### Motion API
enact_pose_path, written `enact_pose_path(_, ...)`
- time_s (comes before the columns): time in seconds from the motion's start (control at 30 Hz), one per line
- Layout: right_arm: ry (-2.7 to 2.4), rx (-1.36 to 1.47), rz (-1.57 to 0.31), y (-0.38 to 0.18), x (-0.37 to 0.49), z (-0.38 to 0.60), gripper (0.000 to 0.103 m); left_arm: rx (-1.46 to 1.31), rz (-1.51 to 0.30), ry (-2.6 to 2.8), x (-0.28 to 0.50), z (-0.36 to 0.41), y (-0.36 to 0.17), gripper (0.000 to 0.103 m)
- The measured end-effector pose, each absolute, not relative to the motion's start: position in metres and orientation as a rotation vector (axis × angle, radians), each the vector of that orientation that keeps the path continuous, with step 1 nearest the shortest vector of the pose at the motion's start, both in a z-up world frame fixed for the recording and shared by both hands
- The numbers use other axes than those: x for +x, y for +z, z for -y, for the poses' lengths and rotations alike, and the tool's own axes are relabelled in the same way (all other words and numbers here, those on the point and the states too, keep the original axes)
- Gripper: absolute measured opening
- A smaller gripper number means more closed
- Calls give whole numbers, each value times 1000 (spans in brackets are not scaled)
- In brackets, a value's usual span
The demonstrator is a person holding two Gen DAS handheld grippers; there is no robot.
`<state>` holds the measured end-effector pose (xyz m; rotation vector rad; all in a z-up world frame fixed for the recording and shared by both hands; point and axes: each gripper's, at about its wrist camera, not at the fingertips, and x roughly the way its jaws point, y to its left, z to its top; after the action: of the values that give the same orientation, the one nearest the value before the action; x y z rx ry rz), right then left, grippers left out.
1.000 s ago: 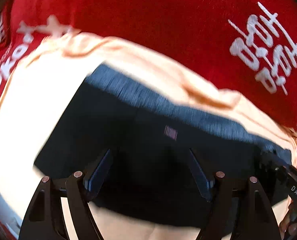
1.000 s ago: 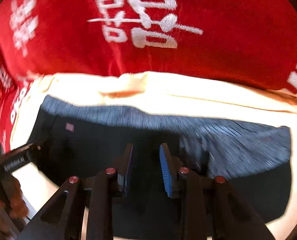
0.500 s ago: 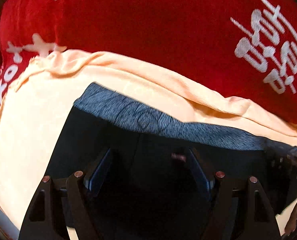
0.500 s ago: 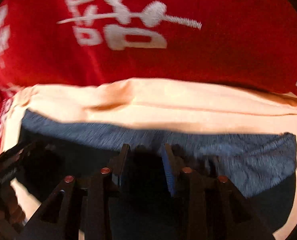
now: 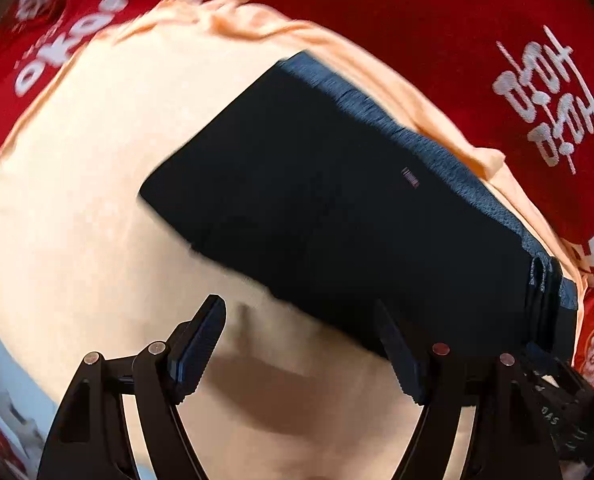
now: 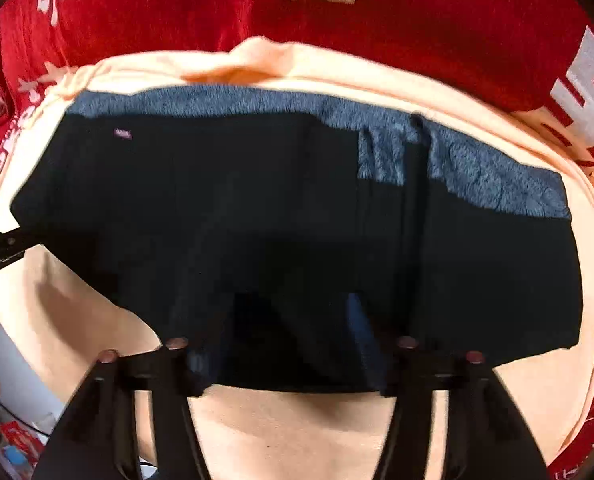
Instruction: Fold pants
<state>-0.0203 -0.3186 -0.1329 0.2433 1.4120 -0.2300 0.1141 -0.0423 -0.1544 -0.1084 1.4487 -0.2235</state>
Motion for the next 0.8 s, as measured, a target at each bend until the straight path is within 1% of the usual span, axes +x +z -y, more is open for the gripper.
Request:
enact_pose_path(0.03,-229,236,-1418,-136,-21,317,64,-124,-1453,-212,108,37,-154,93)
enact_pose_path(0.1,-228,215,-1415,-139,-19,314,70,-164,-1455,-206,107,31,-157,93)
enact_pose_path(0.27,-221,194,-1425,-144,-17,306,78,-213,-1448,-183,113,26,-161,93)
enact_pose_path(0.8,-218,154,-1453,-150,-12,292,79,-303,-1466,-163,123,20,-171,93)
